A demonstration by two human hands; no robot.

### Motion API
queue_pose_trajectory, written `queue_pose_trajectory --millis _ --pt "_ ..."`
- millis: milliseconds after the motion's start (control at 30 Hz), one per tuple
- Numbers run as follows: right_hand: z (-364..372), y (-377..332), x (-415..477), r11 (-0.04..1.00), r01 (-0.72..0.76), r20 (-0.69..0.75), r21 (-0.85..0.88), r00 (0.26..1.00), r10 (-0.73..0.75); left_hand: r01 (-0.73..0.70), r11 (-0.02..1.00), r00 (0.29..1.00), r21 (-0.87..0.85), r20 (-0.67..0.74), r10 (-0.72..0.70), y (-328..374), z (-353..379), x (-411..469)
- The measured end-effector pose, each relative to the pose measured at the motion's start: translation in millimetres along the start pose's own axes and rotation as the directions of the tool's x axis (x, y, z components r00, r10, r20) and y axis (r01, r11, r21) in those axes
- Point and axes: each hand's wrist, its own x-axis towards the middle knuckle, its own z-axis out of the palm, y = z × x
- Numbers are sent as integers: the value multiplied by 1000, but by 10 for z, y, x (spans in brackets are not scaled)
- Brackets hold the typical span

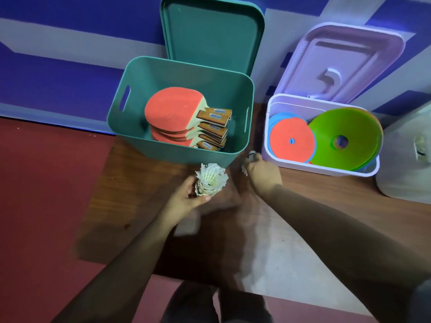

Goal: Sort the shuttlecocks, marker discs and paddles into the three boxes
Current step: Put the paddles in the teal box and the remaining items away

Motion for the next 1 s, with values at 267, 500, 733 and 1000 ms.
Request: queue_pose_trajectory --millis 267,500,733,1000 --pt "-509 207 -616 937 -2 -177 349 982 68 -46 993 989 105 145 30 459 31 -13" --pt "-1472 644 -1160 651 106 -421 752 836 351 -243 947 946 210 268 183 1274 255 -7" --pt "-1976 922 -1431 692 39 -444 721 792 419 -485 851 843 202 367 393 2300 730 -13" --pt "-2352 1522 -1807 292 166 -307 942 779 547 -656 717 746 237 346 569 3233 1495 72"
